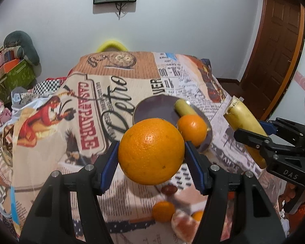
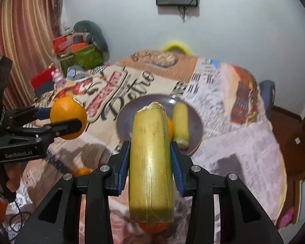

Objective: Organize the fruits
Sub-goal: 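Place the orange and long sugarcane on the grey plate with both tools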

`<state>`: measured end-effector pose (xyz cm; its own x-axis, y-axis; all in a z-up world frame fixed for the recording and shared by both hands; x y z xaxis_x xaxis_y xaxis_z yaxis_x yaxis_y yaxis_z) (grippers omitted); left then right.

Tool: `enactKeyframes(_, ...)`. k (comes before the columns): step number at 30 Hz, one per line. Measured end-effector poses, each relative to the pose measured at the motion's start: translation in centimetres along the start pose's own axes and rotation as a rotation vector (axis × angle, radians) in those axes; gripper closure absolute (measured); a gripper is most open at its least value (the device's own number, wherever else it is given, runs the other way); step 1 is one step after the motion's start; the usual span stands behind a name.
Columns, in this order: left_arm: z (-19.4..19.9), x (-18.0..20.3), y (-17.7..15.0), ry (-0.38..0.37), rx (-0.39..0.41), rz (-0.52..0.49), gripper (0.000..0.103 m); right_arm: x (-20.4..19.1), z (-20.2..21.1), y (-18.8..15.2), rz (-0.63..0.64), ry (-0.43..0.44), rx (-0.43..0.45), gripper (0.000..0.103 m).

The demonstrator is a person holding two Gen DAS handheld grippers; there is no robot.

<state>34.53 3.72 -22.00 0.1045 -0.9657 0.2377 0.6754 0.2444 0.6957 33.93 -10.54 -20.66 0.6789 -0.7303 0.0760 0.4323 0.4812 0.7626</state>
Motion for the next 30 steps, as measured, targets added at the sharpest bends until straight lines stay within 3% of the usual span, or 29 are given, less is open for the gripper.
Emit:
enactKeyframes(12, -4.2, 1.5, 2.9, -0.027, 0.004, 0.02, 0.04, 3.1, -2.0, 2.3, -0.02, -0.043, 0.041, 0.068)
enactKeyframes(30, -11.4, 0.3, 3.5, 0.029, -0.071, 0.01, 0.04, 4.2, -9.2, 3.8, -0.002, -0.001, -0.034, 0.068)
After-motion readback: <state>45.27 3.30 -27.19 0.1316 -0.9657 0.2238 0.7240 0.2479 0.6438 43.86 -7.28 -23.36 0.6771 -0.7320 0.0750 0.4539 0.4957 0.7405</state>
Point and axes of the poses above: each gripper's, at about its wrist camera, not at the fingertips, and z roughly against the way its jaws point, x to its right, y to its top, the point moved 10 cm from there along -z, roughly the way its jaws point, and after that the axes turned 12 degrees about z, right-handed, at the moved point
